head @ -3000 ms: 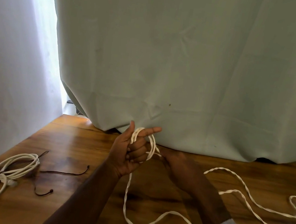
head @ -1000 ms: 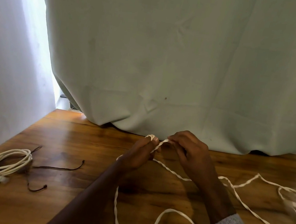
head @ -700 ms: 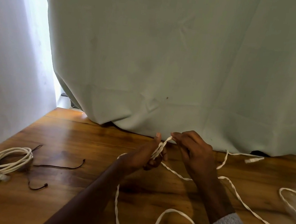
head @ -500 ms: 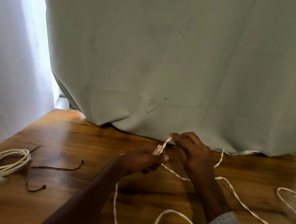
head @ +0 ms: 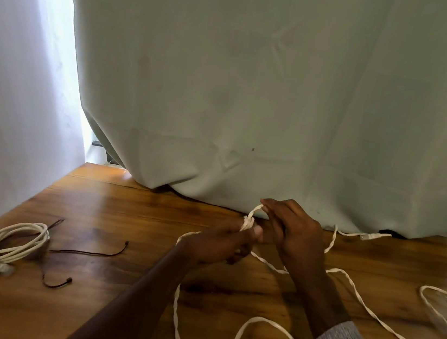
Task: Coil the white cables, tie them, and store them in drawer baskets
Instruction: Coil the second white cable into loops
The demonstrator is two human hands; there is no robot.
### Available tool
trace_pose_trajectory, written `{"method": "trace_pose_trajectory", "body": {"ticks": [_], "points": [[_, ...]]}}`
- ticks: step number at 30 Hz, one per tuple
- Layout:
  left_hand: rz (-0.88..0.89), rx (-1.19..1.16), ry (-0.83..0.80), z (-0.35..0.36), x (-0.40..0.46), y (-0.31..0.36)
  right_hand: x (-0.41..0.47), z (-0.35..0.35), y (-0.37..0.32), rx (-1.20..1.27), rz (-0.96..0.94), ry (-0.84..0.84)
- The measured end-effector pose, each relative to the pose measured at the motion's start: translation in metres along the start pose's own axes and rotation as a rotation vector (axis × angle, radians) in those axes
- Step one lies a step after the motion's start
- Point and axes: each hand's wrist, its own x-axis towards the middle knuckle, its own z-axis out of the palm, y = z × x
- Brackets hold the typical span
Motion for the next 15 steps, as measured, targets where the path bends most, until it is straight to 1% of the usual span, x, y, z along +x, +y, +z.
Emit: {"method": "trace_pose_trajectory", "body": {"ticks": [3,7,9,11,13,15], "points": [[0.033,-0.222,-0.053,-0.005,-0.001,0.000,0.000,0.002,0.001,-0.012,0.039,-0.044],[0.090,-0.623,-0.254,-0.014,-0.003,0.005,0.000,0.003,-0.008,0.072,0.102,-0.126],[0.135,-0.785,-0.316,-0.021,-0.003,0.007,0.001,0.003,-0.013,0.145,0.134,-0.186],[0.181,-0.880,-0.314,-0.025,-0.002,0.007,0.002,0.005,-0.012,0.149,0.152,-0.313],[0.221,-0.957,-0.278,-0.026,-0.003,0.006,0.000,0.009,-0.011,0.143,0.150,-0.456],[0.250,-0.986,-0.216,-0.027,-0.004,0.006,-0.002,0.012,-0.013,0.186,0.124,-0.522]]}}
